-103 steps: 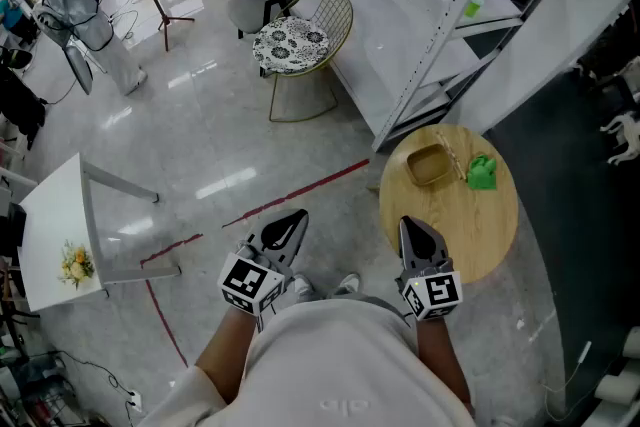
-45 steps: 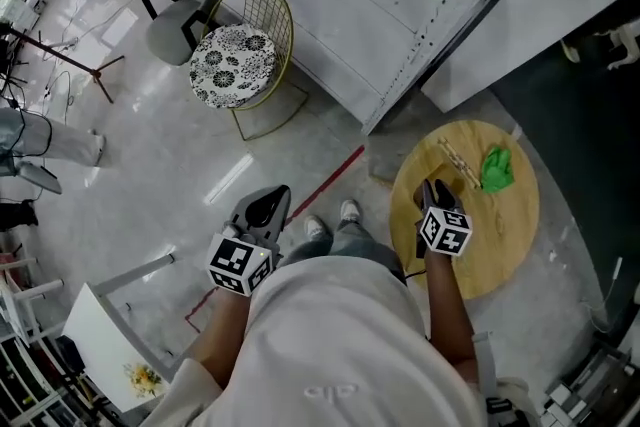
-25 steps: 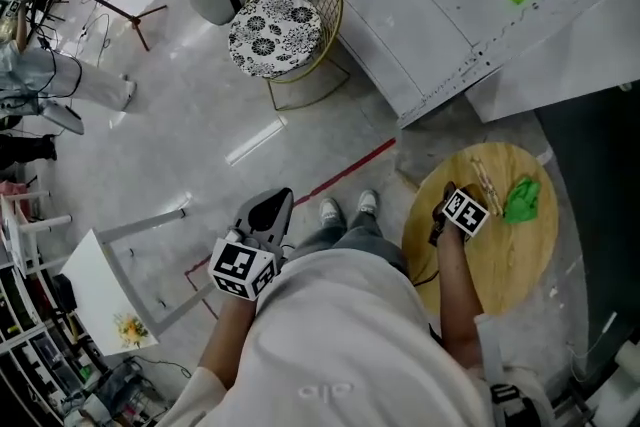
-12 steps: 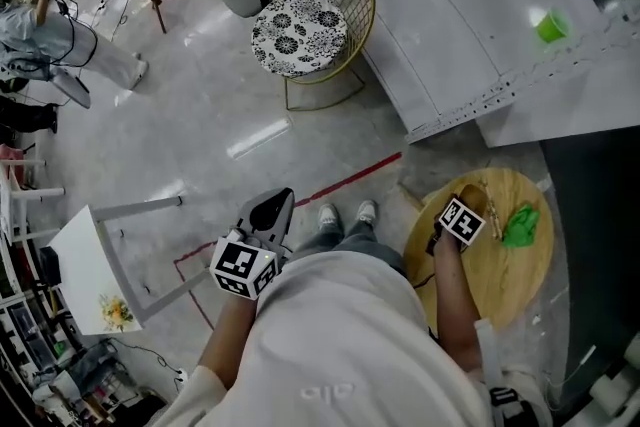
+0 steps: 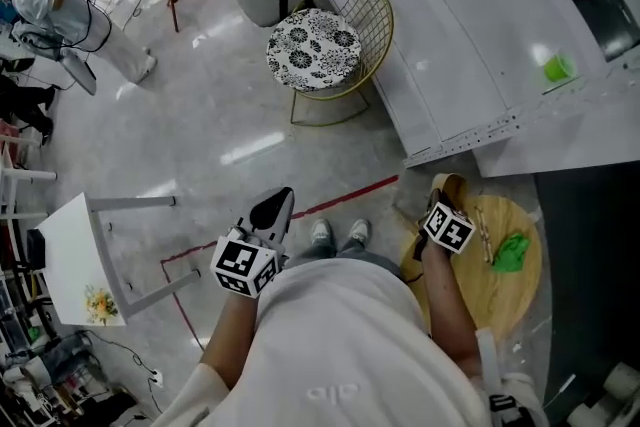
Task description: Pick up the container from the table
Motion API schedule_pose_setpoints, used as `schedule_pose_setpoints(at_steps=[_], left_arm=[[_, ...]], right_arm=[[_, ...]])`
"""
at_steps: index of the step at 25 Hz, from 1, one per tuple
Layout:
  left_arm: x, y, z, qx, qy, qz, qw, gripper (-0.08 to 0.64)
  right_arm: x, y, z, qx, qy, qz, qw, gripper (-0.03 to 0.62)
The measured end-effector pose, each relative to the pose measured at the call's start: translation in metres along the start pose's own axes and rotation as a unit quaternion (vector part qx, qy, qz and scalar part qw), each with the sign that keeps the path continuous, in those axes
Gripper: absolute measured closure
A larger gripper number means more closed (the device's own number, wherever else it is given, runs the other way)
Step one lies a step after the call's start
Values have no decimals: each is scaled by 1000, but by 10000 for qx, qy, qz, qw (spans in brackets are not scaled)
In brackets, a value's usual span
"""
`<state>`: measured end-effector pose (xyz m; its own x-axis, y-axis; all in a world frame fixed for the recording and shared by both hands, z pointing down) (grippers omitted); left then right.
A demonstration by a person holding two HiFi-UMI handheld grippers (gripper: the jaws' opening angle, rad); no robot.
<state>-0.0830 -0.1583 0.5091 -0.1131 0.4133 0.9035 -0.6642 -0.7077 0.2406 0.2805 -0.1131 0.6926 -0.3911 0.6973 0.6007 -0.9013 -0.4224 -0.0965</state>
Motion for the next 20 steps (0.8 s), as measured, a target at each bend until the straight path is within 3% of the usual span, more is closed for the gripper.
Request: schedule_pose_setpoints(at_steps=[4, 8, 14, 20], left_arm=[[-9, 9, -6, -91, -210, -36, 9997, 544], [-19, 15, -14, -165, -431, -39, 9989, 545], [-43, 18, -27, -186, -791, 88, 9967, 545], [-53, 19, -37, -132, -938, 238, 9952, 545]], right_arm=[[-37, 52, -23, -683, -440, -435, 9957, 555], [-66, 96, -52, -1289, -921, -932, 9830, 557], [-90, 147, -103, -2150, -1694, -1463, 9506, 557], [-96, 178, -145, -2572, -2392, -2112, 9122, 557]])
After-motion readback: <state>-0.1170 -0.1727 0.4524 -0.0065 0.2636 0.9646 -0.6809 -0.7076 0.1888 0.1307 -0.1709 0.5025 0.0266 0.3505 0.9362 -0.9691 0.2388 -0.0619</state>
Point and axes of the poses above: the fingertips, and each gripper's own axes: z forward along the fingers, y to its left, x out of its underside, the point moved 1 cm from there along -z, backward along the fingers, and after that the axes turned 8 degrees about x, right-handed, at the moved point
